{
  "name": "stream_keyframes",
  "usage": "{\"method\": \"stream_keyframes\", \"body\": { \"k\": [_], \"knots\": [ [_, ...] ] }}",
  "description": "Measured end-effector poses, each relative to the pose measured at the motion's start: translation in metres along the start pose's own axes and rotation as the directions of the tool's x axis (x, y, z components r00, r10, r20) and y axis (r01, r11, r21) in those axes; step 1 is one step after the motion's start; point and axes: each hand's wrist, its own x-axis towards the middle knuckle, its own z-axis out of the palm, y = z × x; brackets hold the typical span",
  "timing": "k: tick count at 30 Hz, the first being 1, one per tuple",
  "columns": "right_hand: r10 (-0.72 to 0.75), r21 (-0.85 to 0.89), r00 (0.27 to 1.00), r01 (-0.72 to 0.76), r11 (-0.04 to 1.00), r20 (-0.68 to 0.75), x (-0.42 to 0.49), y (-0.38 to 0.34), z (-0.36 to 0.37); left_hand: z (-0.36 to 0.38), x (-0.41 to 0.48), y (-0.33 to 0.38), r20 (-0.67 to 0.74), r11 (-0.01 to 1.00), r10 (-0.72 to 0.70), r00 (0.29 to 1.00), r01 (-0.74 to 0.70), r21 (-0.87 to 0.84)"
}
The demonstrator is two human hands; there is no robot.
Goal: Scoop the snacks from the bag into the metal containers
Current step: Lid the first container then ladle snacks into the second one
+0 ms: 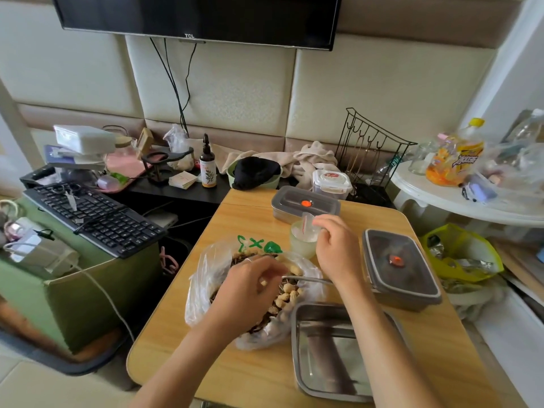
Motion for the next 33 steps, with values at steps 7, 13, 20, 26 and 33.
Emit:
{"method": "stream_keyframes", "body": {
  "k": [7, 13, 20, 26, 33],
  "knots": [
    [0.004, 0.425, 0.983, -0.084, 0.901, 0.184, -0.041, -0.046, -0.017, -0.002, 0.004, 0.005, -0.093, 0.883, -0.357, 0.929, 0.303, -0.359],
    [0.059, 0.499, 0.937, -0.236, 0.834, 0.345, -0.058, -0.051, -0.016, -0.015, 0.003, 0.01, 0.06, 0.755, -0.434, 0.899, 0.399, -0.52],
    [-0.128, 0.237, 0.977, 0.086, 0.968, 0.168, -0.075, -0.057, 0.001, -0.018, -0.002, 0.009, 0.023, 0.623, -0.559, 0.829, 0.438, -0.648],
    [-0.075, 0.256, 0.938, -0.015, 0.967, 0.338, -0.084, -0.058, 0.011, -0.017, 0.001, 0.007, 0.067, 0.543, -0.591, 0.804, 0.459, -0.703],
    [0.114, 0.283, 0.954, -0.195, 0.939, 0.278, -0.072, -0.049, 0.007, -0.021, 0.002, -0.005, -0.002, 0.63, -0.613, 0.79, 0.488, -0.604]
  ]
}}
